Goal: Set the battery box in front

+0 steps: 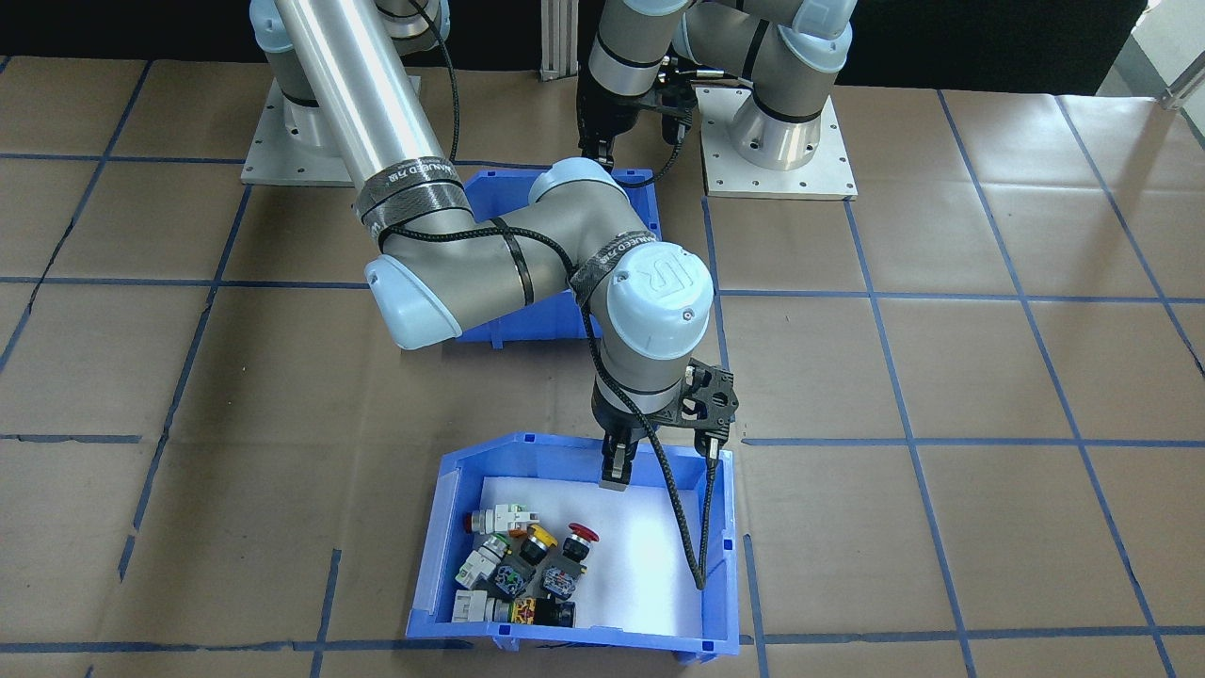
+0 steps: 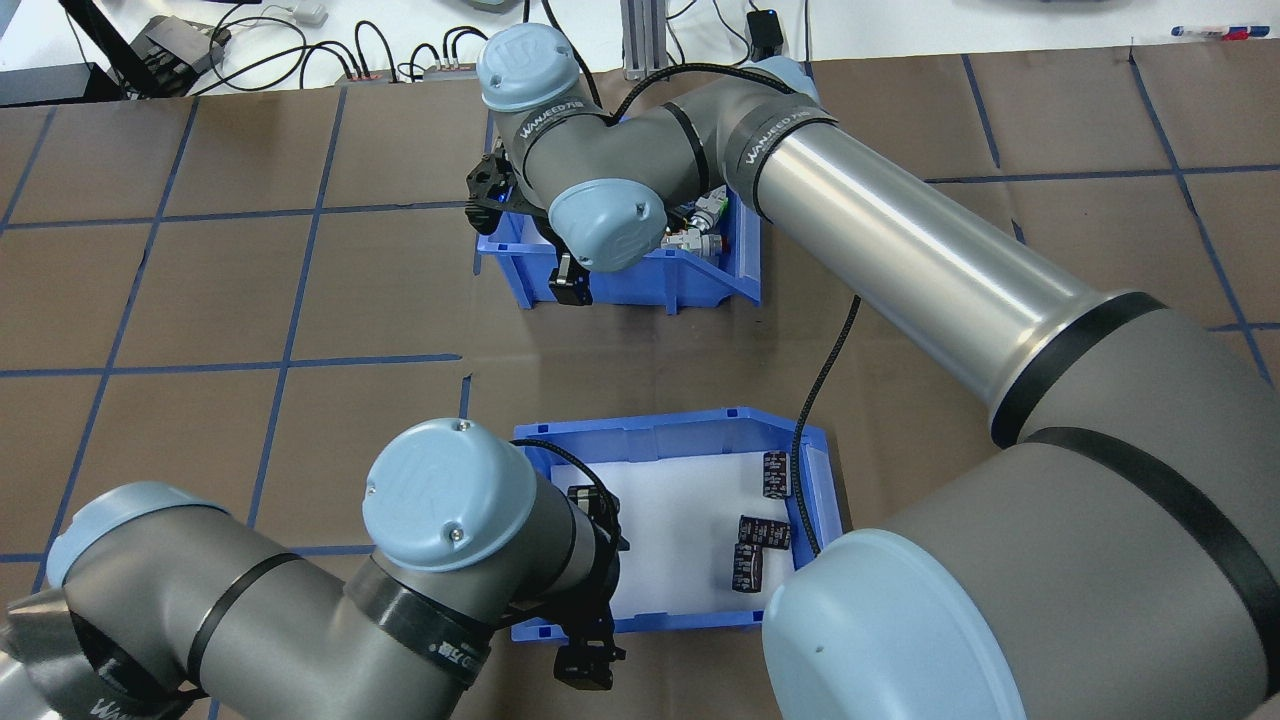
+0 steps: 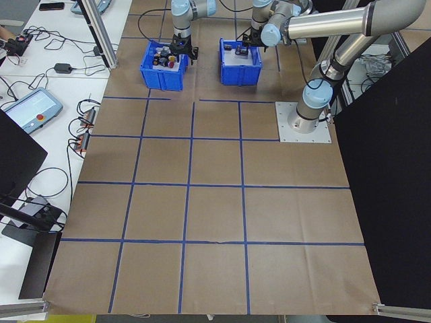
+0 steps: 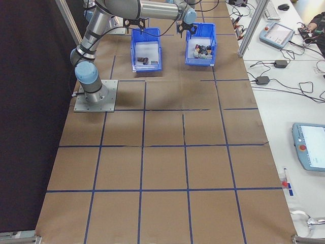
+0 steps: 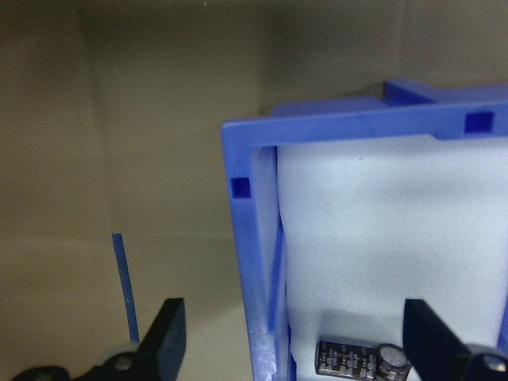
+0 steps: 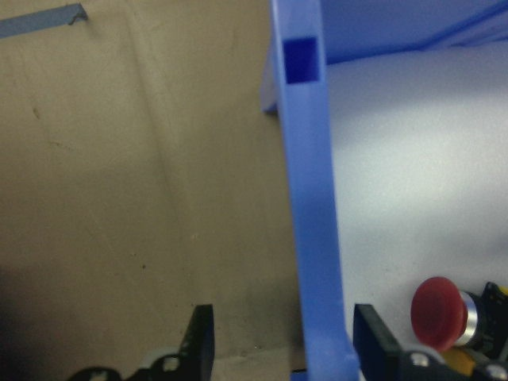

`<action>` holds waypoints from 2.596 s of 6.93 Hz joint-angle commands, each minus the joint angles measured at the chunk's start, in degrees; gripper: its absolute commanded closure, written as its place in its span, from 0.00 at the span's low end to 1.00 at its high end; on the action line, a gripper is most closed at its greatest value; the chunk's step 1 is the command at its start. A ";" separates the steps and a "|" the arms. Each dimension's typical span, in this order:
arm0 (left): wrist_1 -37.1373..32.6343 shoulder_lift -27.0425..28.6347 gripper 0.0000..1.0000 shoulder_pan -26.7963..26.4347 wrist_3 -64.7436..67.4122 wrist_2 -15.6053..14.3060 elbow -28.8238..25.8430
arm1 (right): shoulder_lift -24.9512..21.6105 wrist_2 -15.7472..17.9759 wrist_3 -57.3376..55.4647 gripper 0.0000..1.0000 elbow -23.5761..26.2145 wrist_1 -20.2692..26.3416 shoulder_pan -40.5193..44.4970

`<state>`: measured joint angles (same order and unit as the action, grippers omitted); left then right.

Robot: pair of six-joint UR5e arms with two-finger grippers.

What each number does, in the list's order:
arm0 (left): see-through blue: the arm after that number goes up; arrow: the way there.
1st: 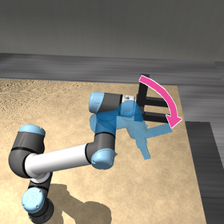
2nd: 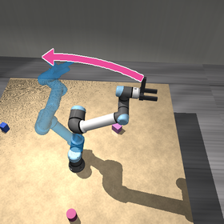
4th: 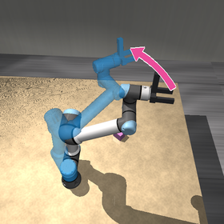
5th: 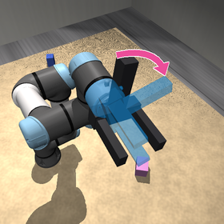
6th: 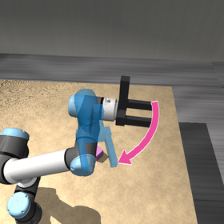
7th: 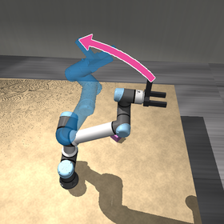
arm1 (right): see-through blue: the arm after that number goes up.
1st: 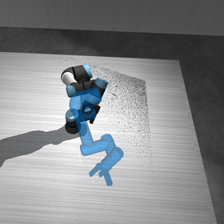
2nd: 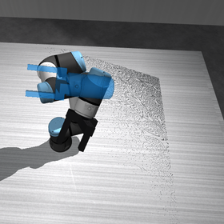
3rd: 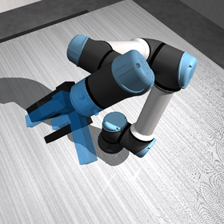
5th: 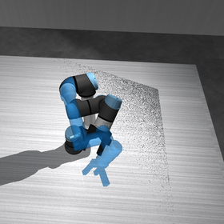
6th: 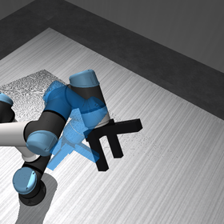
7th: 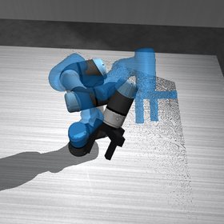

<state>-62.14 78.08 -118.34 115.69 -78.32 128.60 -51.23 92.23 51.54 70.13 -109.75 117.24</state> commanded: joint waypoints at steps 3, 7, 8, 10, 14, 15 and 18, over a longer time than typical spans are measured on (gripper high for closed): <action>1.23 1.90 0.05 -1.11 2.51 -0.26 0.24 | -0.88 4.87 0.93 1.00 -4.55 0.06 -0.43; 3.61 4.71 0.05 -1.19 3.23 -0.43 0.59 | -9.73 5.59 10.21 1.00 2.87 1.47 -9.90; 3.52 4.89 0.08 -1.19 3.23 -0.43 0.77 | -13.94 5.59 15.91 1.00 7.70 1.38 -13.76; 3.86 4.89 0.55 -1.19 3.06 -0.17 0.69 | -23.17 4.81 28.47 1.00 18.68 0.60 -22.89; 4.05 1.47 1.00 0.55 -3.68 -1.65 0.42 | -34.87 4.36 45.12 1.00 33.63 -1.25 -36.09; 2.22 0.85 1.00 4.74 -5.45 -8.27 0.16 | -37.77 3.32 45.93 1.00 38.20 -3.95 -37.86; -4.99 -5.38 1.00 23.09 -24.14 -8.17 -0.28 | -42.36 3.13 46.55 1.00 44.73 -6.96 -38.85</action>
<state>-64.51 74.81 -102.91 98.54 -86.39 128.46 -92.05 95.42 97.63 112.67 -115.65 78.65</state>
